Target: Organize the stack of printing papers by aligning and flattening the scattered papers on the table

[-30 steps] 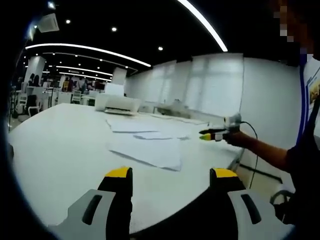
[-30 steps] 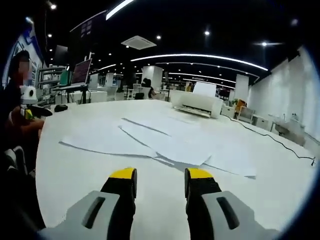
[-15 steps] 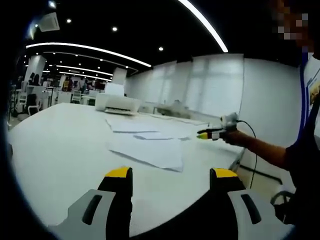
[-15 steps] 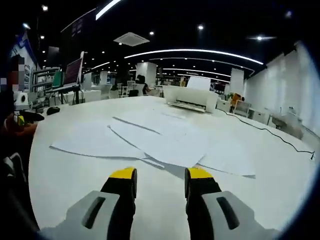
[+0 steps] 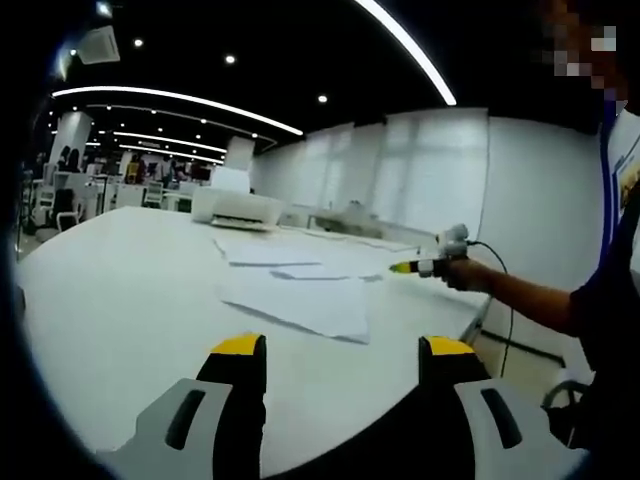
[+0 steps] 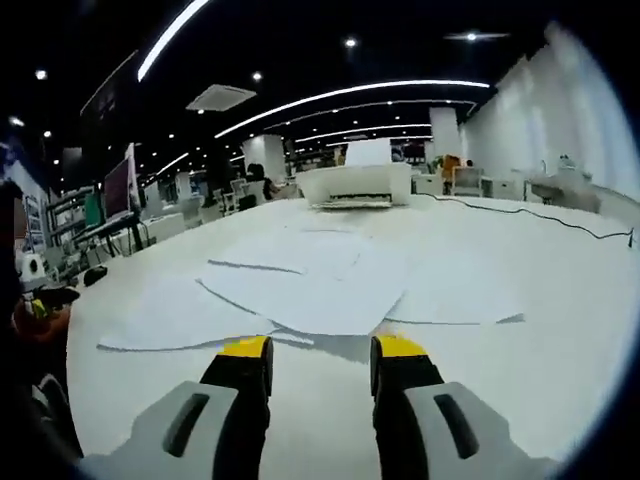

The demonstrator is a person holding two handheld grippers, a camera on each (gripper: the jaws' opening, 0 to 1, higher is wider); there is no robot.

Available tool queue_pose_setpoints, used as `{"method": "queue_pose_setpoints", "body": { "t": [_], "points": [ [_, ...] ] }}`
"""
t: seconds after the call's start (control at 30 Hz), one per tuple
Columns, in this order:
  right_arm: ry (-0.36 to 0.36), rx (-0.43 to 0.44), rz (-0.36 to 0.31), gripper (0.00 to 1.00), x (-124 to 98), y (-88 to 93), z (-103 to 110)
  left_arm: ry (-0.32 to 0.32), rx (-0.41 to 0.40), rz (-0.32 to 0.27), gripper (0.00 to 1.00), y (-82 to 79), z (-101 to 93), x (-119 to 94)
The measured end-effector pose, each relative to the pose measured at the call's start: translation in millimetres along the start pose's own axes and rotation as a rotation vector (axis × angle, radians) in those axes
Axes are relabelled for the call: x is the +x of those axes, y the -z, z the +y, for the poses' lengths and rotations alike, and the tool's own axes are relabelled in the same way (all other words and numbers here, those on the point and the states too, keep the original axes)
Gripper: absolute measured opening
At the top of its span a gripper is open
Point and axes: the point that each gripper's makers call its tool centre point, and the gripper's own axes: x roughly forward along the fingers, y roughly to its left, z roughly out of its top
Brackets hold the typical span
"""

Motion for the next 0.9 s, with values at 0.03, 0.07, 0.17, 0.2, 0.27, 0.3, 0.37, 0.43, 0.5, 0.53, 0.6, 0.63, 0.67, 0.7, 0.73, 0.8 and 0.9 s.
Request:
{"method": "queue_pose_setpoints", "body": {
  "t": [0.03, 0.07, 0.17, 0.2, 0.27, 0.3, 0.37, 0.43, 0.5, 0.53, 0.6, 0.63, 0.67, 0.7, 0.73, 0.8, 0.9],
  "points": [
    [-0.006, 0.026, -0.009, 0.35, 0.9, -1.3, 1.6, 0.0, -0.001, -0.001, 0.64, 0.0, 0.2, 0.0],
    [-0.01, 0.045, -0.009, 0.35, 2.0, -1.3, 1.6, 0.0, -0.002, -0.002, 0.64, -0.1, 0.9, 0.1],
    [-0.001, 0.06, -0.004, 0.35, 4.9, 1.5, 6.7, -0.002, -0.002, -0.006, 0.64, -0.3, 1.0, 0.1],
    [0.002, 0.066, -0.002, 0.35, 6.3, 2.1, 7.0, -0.001, -0.003, -0.007, 0.64, -0.5, 0.9, 0.1],
    [0.014, 0.079, 0.004, 0.35, 8.0, 4.0, 7.7, 0.0, -0.004, -0.01, 0.64, -0.9, 0.5, 0.2],
    [0.021, 0.087, 0.007, 0.35, 8.8, 6.0, 8.0, 0.0, -0.004, -0.011, 0.64, -1.0, 0.5, 0.1],
    [0.031, 0.119, 0.008, 0.35, 10.1, 7.6, 6.1, 0.0, -0.004, -0.013, 0.64, -1.2, 0.6, 0.2],
    [0.038, 0.149, 0.009, 0.34, 12.0, 8.3, 4.0, 0.0, -0.005, -0.013, 0.64, -1.0, 1.0, 0.3],
    [0.046, 0.178, 0.007, 0.34, 14.8, 8.5, 0.0, -0.001, -0.006, -0.013, 0.64, -0.7, 1.3, 0.3],
    [0.045, 0.189, 0.004, 0.33, 16.3, 8.2, -0.4, 0.0, -0.007, -0.015, 0.64, -0.8, 1.8, 0.1],
    [0.048, 0.199, 0.007, 0.32, 19.7, 9.7, 4.4, 0.0, -0.008, -0.016, 0.64, -0.9, 2.3, 0.0],
    [0.052, 0.199, 0.011, 0.32, 21.3, 10.9, 4.7, 0.0, -0.008, -0.017, 0.64, -0.8, 2.4, -0.1],
    [0.055, 0.198, 0.015, 0.32, 22.9, 11.7, 5.1, 0.0, -0.008, -0.017, 0.64, -0.7, 2.8, -0.1],
    [0.056, 0.196, 0.016, 0.32, 24.6, 11.4, 3.8, -0.001, -0.009, -0.018, 0.64, -0.6, 3.2, -0.3],
    [0.058, 0.196, 0.017, 0.32, 26.2, 11.4, 3.6, -0.002, -0.01, -0.019, 0.64, -0.7, 3.5, -0.4],
    [0.059, 0.2, 0.019, 0.31, 29.0, 11.0, 3.5, -0.004, -0.013, -0.022, 0.64, -0.9, 4.7, -0.8],
    [0.064, 0.217, 0.014, 0.3, 32.5, 10.9, 0.3, -0.009, -0.019, -0.024, 0.64, -0.2, 7.0, -1.8]
  ]
}}
